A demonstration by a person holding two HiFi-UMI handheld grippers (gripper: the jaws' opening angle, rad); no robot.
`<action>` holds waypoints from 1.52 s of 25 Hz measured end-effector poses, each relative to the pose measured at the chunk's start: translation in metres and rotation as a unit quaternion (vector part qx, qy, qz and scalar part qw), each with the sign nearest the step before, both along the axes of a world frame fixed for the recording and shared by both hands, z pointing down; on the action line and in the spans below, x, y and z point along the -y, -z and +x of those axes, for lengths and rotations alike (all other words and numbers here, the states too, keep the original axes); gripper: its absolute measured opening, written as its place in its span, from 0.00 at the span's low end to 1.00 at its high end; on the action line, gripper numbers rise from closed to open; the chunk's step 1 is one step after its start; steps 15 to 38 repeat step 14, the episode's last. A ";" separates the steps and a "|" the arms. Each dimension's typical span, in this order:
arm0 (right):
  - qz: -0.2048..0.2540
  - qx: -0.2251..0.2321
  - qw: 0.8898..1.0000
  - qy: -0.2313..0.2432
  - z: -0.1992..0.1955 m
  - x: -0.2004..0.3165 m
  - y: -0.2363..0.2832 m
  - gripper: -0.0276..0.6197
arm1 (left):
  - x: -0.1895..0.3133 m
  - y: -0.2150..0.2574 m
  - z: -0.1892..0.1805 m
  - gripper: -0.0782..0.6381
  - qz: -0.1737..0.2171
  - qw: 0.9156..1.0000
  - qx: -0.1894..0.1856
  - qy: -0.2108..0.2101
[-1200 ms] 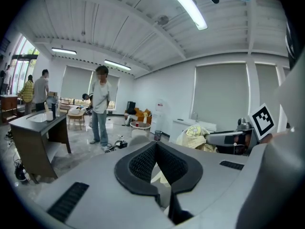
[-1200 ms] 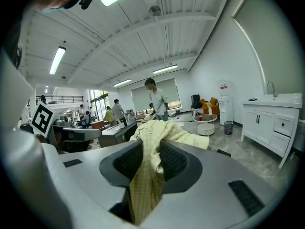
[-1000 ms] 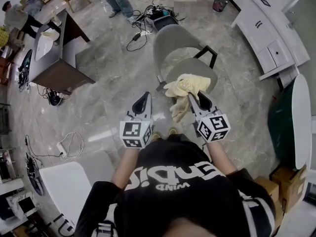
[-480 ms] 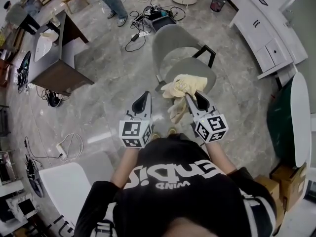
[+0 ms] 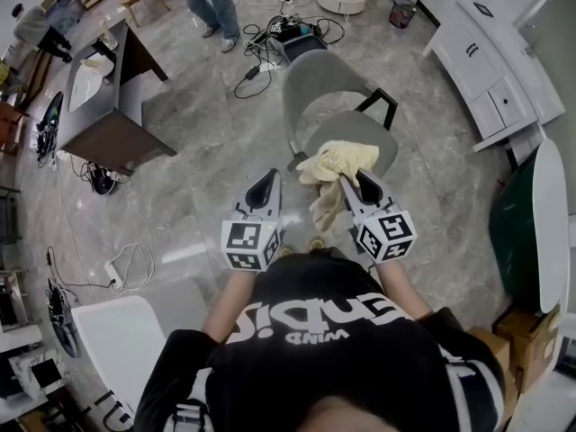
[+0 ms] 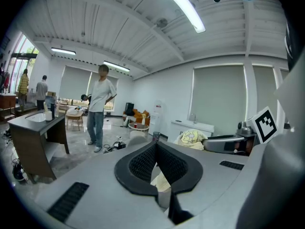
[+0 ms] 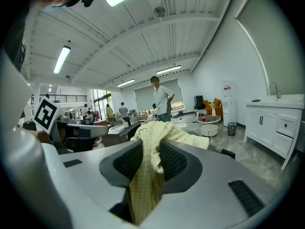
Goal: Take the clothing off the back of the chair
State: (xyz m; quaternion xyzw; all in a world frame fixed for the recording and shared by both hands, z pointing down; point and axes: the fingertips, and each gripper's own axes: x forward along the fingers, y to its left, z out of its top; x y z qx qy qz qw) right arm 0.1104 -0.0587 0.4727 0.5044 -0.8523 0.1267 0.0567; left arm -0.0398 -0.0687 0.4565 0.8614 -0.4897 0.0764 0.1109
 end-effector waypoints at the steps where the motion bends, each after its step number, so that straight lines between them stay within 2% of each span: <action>1: 0.000 0.000 1.000 0.002 0.000 0.000 0.000 0.22 | 0.000 0.000 0.000 0.13 0.000 1.000 -0.001 0.001; 38: -0.007 0.001 1.000 0.013 -0.005 -0.001 -0.001 0.22 | -0.002 0.000 0.000 0.13 -0.003 1.000 -0.002 0.005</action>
